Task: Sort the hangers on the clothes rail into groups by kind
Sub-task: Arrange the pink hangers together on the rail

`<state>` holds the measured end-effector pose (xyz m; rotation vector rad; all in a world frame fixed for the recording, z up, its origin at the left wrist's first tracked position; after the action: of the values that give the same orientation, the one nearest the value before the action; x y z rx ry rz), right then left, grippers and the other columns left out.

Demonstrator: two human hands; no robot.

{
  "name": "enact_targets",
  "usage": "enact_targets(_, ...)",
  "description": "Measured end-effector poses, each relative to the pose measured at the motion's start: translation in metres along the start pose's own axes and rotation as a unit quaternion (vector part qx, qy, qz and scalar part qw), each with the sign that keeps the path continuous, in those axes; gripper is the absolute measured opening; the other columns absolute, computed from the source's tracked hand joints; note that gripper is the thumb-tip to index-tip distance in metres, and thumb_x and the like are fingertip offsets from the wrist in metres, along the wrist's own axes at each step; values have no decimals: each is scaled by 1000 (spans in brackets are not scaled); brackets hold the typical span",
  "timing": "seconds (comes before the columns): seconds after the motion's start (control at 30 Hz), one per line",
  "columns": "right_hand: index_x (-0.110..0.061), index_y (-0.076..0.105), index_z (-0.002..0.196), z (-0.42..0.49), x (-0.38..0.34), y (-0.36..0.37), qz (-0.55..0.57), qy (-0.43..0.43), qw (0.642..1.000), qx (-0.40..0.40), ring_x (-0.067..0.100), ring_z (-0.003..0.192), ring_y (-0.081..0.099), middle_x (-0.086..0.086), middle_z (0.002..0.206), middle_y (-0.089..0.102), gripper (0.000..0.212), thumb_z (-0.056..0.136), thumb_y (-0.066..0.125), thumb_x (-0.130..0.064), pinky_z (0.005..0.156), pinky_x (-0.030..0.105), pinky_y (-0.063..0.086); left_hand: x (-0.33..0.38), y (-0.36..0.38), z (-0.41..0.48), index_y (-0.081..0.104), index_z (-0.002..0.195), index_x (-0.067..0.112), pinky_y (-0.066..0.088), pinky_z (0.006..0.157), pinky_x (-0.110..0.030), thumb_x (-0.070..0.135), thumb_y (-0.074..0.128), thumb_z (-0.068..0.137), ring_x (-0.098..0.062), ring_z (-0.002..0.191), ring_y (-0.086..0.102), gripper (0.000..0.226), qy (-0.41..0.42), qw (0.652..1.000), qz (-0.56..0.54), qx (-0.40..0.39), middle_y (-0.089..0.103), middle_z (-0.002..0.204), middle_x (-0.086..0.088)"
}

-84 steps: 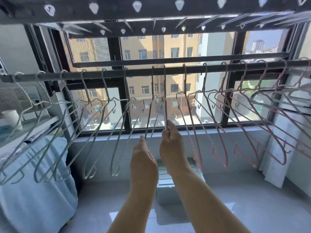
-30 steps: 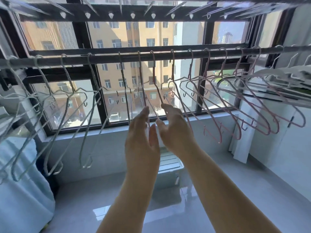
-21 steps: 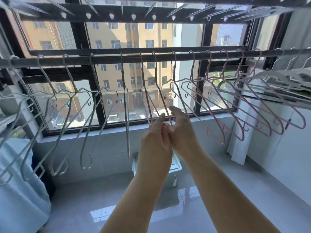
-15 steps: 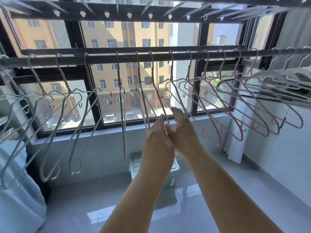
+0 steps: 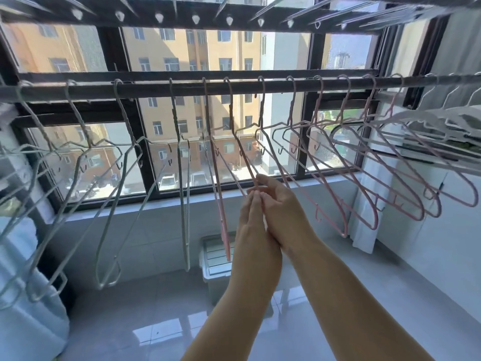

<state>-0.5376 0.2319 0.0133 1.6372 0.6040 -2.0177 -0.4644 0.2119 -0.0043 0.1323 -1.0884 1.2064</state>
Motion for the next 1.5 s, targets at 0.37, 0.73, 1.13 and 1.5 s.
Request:
enact_targets(0.37, -17, 48, 132, 1, -2, 2, 21, 1, 1000, 3, 16, 118, 52, 6, 129, 56, 43, 94, 36, -1, 107, 32, 40, 3, -4, 3, 32, 138, 9, 13, 88, 12, -13, 40, 83, 3, 120, 26, 60, 17, 999, -32, 8, 33, 144, -3)
enact_targets(0.73, -23, 51, 128, 3, 3, 3, -2, -3, 1000, 19, 14, 109, 58, 1, 116, 62, 41, 94, 38, -6, 101, 35, 45, -2, -4, 4, 33, 137, 13, 15, 87, 12, -12, 42, 82, 4, 119, 29, 61, 11, 999, -35, 4, 36, 142, -1)
enact_targets(1.13, -17, 47, 132, -13, -42, -65, -285, -156, 941, 93, 14, 121, 49, 1, 134, 51, 40, 92, 51, -13, 96, 19, 35, 14, 12, -8, 25, 140, 25, 3, 98, 4, 16, 62, 83, 1, 130, 24, 68, 54, 997, 22, 40, 33, 143, 8)
enact_targets(1.5, -17, 38, 138, 16, -6, -49, -163, -48, 985, 36, 10, 79, 54, -6, 96, 56, 40, 98, 34, -14, 67, 19, 38, 16, 20, 5, 16, 140, 36, 20, 107, -32, 24, 50, 90, -19, 140, 10, 61, -55, 998, 9, 8, 13, 152, -1)
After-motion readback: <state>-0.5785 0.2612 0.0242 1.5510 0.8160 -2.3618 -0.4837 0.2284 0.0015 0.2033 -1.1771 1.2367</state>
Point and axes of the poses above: each hand's wrist, its own z-axis towards the middle knuckle, its own y-axis out of the palm, x = y × z, the point moved 4 cm from there along z, towards the middle knuckle
